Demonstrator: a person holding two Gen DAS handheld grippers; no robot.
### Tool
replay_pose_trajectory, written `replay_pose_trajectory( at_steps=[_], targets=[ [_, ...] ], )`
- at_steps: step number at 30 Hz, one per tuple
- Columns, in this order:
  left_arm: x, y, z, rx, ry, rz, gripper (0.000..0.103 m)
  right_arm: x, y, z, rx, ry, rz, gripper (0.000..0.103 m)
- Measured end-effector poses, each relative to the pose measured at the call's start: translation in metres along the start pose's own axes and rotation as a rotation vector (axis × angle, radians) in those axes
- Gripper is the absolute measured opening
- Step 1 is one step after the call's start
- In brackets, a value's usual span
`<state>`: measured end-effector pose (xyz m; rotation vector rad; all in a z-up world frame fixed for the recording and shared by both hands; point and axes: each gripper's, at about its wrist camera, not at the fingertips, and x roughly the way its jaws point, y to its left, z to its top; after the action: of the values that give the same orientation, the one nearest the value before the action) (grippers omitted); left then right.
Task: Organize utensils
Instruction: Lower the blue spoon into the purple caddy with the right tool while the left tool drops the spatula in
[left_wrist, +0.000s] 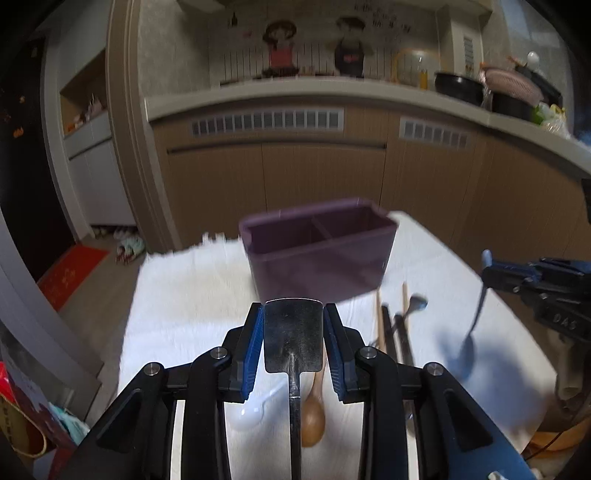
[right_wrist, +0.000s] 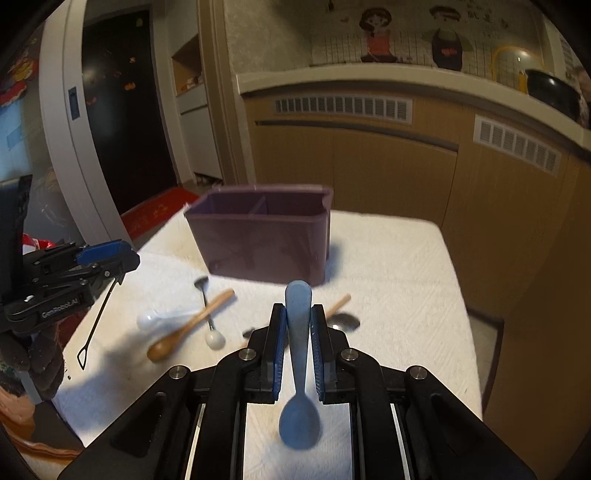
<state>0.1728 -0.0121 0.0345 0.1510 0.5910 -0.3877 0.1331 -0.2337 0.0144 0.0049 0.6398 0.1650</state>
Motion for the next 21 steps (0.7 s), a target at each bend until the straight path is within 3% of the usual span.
replay_pose_trajectory(
  at_steps=[5,11,16,21],
  targets=[
    [-0.022,0.000,0.038,-0.007,-0.133,-0.001,0.029,-0.016,0.011,0.033,-0.054,-0.077,-0.010,0.014],
    [-0.030,0.002,0.108,-0.018,-0.308,0.034,0.029,-0.036,0.024,0.103,-0.144,-0.215,-0.049,0.014],
    [-0.010,0.010,0.155,-0.082,-0.402,-0.006,0.029,-0.037,0.027,0.162,-0.178,-0.297,-0.086,0.014],
    [0.029,0.027,0.163,-0.162,-0.421,-0.045,0.029,-0.009,0.025,0.190,-0.187,-0.302,-0.082,0.014]
  ],
)
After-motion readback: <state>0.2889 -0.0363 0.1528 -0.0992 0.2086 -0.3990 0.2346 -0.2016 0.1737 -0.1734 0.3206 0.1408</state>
